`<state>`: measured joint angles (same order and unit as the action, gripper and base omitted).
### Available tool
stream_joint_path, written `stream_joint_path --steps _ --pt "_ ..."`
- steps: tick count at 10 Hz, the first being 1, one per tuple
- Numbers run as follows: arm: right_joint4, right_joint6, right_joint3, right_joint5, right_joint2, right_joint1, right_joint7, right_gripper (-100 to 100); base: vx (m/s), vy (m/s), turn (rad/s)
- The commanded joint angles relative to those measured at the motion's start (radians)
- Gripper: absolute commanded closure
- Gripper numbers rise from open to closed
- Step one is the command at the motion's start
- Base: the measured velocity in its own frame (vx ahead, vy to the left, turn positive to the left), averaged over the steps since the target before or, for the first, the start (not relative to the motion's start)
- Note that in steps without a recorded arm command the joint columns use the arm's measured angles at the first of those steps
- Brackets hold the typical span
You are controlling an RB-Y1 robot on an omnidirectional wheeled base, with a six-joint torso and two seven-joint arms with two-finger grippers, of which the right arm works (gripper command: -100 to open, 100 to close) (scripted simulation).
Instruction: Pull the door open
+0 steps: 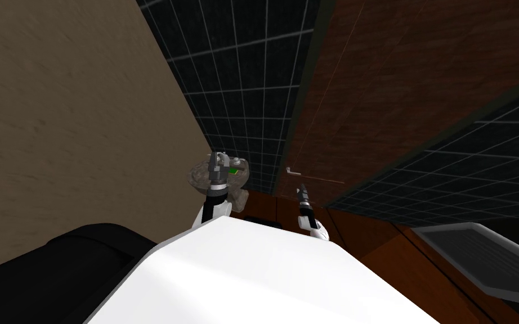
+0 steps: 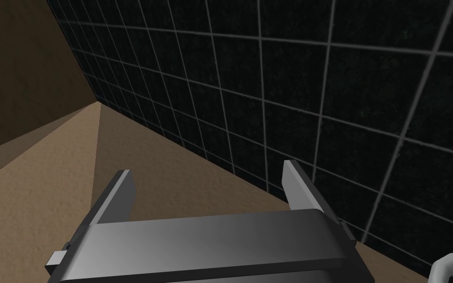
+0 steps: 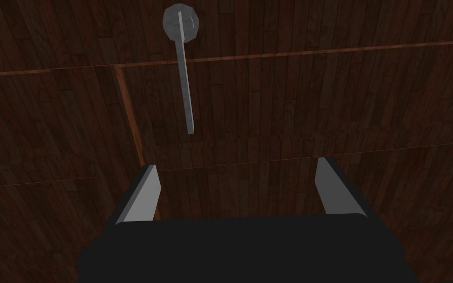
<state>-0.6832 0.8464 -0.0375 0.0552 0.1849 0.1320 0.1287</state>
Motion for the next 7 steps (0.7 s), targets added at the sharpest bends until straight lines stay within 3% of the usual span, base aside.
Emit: stream_joint_path --steps 1,7 --pt "0.030 0.000 -0.002 0.003 0.002 0.008 0.003 -100 0.113 0.069 0.020" --pt "0.161 0.015 -0.011 0.014 0.006 0.055 0.009 -100 0.089 0.037 0.020"
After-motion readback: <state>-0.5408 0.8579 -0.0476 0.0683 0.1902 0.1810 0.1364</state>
